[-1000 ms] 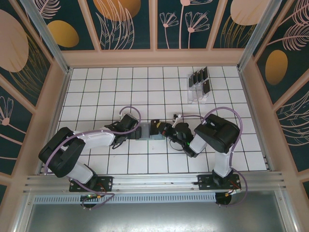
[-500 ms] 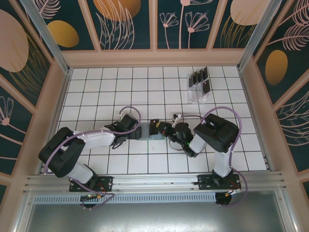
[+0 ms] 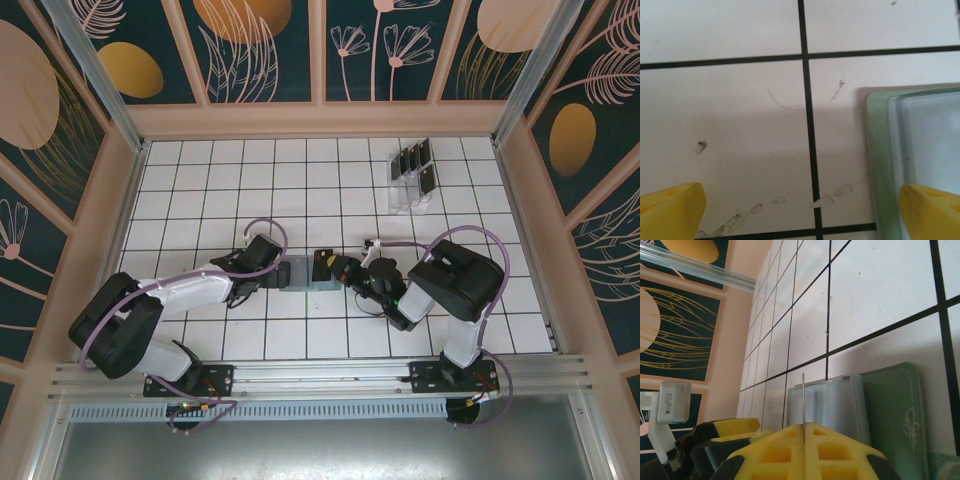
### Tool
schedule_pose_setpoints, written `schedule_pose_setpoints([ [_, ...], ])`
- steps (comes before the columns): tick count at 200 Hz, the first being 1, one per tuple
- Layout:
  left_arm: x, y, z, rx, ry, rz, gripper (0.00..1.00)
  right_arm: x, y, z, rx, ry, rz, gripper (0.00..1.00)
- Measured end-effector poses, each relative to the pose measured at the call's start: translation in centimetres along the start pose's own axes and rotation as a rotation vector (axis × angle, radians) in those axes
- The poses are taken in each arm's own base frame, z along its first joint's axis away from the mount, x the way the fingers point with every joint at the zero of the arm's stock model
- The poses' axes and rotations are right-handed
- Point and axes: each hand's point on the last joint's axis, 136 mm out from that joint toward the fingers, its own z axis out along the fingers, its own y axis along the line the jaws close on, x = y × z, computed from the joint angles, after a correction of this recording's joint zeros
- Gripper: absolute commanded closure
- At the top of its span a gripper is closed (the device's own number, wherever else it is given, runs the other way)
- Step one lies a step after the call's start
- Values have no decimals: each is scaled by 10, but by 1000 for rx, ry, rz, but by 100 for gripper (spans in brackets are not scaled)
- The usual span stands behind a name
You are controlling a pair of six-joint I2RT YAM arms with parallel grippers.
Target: Put the credit cards into the card holder
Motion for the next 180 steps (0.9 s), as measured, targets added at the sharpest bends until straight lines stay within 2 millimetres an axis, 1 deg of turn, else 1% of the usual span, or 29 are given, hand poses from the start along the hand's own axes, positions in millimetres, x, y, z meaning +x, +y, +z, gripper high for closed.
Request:
schedule_pose_setpoints([
  [20, -13, -8, -6, 23, -21, -6, 2, 0, 1, 0, -2, 0, -2, 100],
  [34, -18, -14, -9, 36, -32, -3, 2, 0, 1, 0, -1, 0, -2, 100],
  [54, -18, -23, -11, 51, -33, 19, 2, 0, 0, 0, 2, 3, -2, 100],
  [71, -15, -26, -8, 42, -26, 43, 1, 1, 0, 0, 3, 5, -2, 100],
  [88, -7, -25, -3, 16, -9, 67, 1, 1, -1, 0, 4, 7, -2, 100],
  [129, 5, -13, 10, -71, 23, 97, 1, 1, 0, 2, 4, 11, -2, 100],
  [180, 3, -12, 12, -84, 0, 69, 1, -2, 9, 7, -19, 5, -11, 100],
])
